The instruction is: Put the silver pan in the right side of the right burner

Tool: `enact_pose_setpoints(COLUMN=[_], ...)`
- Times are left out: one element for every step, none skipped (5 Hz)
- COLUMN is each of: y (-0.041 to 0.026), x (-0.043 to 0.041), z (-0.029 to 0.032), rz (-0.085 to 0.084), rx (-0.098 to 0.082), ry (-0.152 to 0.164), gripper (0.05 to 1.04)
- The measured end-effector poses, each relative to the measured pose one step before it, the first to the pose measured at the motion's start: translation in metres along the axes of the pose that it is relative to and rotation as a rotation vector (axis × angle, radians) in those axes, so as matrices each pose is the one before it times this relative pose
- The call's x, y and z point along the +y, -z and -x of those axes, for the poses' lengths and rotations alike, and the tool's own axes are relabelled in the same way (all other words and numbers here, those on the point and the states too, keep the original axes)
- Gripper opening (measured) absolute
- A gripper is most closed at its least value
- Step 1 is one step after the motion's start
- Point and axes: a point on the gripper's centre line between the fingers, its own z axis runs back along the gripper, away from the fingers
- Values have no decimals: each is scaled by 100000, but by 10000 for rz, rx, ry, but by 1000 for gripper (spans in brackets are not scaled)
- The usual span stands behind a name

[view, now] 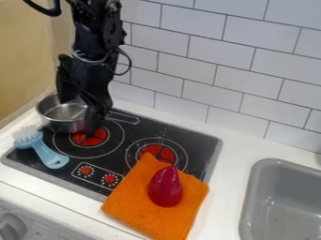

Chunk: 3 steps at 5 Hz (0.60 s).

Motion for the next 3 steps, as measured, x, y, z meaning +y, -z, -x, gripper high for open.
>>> enact_pose_setpoints(y=[726,862,1328], x=[556,561,454], z=[455,-1580,-1269], rz=[-435,-18,-28], rx=[550,-116,144], ry=[-56,185,81], gripper=[999,999,999])
